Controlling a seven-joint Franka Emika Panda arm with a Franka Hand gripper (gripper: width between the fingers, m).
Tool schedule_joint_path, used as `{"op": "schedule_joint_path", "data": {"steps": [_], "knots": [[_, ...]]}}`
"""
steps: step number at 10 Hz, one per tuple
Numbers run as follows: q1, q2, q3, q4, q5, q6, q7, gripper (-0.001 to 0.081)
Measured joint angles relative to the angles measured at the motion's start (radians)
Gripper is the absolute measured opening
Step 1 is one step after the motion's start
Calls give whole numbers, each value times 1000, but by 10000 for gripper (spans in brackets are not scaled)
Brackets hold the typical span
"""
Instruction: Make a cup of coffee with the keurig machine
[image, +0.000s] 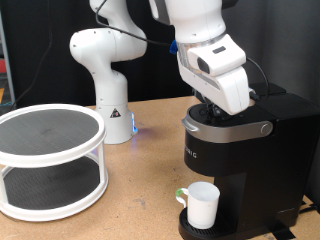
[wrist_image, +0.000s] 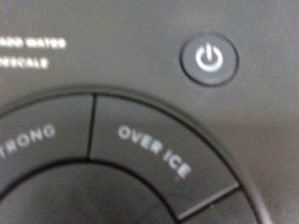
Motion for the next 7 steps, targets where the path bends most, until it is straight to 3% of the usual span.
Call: {"op": "schedule_joint_path", "data": {"steps": [4, 7], "knots": [[0, -37, -4, -15, 79, -12, -61, 7], [-1, -74, -18, -7, 82, -60, -60, 7]]}}
